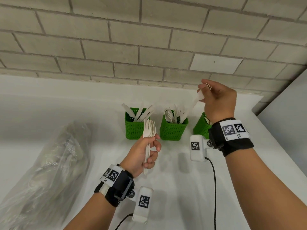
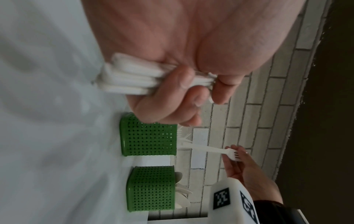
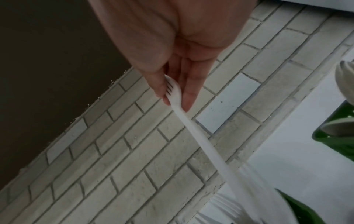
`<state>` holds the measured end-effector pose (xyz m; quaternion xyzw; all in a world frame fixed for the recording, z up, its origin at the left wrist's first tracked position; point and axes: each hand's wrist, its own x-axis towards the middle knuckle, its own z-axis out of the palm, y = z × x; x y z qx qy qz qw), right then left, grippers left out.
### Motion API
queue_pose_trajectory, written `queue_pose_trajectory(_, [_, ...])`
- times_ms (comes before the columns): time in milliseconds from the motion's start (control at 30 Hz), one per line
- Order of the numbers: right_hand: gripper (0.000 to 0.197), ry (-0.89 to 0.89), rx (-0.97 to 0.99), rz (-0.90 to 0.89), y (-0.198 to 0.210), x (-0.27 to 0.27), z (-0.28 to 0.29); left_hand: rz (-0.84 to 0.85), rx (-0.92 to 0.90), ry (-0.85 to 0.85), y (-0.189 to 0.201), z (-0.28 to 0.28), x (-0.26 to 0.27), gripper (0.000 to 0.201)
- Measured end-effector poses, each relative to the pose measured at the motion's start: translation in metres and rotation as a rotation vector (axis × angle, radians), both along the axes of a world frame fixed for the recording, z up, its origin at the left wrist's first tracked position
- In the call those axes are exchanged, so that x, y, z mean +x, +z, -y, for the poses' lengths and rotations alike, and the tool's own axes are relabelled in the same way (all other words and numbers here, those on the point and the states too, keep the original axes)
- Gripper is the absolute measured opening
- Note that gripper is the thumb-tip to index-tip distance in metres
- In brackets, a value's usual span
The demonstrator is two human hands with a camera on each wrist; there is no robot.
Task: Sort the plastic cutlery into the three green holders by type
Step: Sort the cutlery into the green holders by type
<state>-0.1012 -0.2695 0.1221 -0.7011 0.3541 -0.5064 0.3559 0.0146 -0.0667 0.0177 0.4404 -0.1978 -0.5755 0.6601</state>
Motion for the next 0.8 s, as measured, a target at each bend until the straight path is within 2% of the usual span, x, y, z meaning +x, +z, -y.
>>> queue_pose_trajectory(67, [0.021, 0.007, -0.016, 0.020, -0.004, 0.004, -0.002, 0.042, -0.018, 0.003, 0.000, 0.000, -0.001, 0.020])
queue_pose_trajectory(133, [0.024, 0.024, -0.014, -0.069, -0.012, 0.005, -0.006, 0.082, -0.041, 0.011, 0.001, -0.001, -0.002, 0.024])
queue_pose_trajectory(267, [0.032, 0.071, -0.031, -0.564, -0.033, 0.005, -0.014, 0.209, -0.056, 0.007, 0.003, -0.001, -0.004, 0.028])
queue_pose_trajectory(300, [0.033, 0.054, -0.063, -0.621, -0.036, 0.007, -0.019, 0.236, -0.058, 0.004, 0.003, -0.001, -0.005, 0.028])
queue_pose_trajectory(367, [0.031, 0.035, -0.116, -0.558, -0.034, 0.011, -0.035, 0.269, -0.049, -0.001, 0.004, -0.001, -0.006, 0.027])
queue_pose_trajectory(400, [0.027, 0.081, -0.107, -0.510, -0.031, 0.014, -0.045, 0.277, -0.043, 0.000, 0.004, 0.000, -0.007, 0.027])
queue_pose_trajectory(533, [0.020, 0.484, 0.218, -0.502, -0.025, 0.015, -0.077, 0.303, -0.026, 0.004, 0.003, 0.000, -0.008, 0.035])
queue_pose_trajectory(667, [0.023, 0.533, 0.326, -0.376, -0.030, 0.010, -0.082, 0.294, -0.024, -0.002, 0.005, -0.002, -0.008, 0.038])
queue_pose_trajectory(767, [0.012, 0.583, 0.269, -0.414, -0.038, 0.007, -0.081, 0.306, -0.023, -0.002, 0.006, -0.001, -0.010, 0.036])
queue_pose_trajectory(800, [0.014, 0.548, 0.221, -0.420, -0.040, 0.006, -0.080, 0.304, -0.018, 0.010, 0.006, -0.001, -0.010, 0.034])
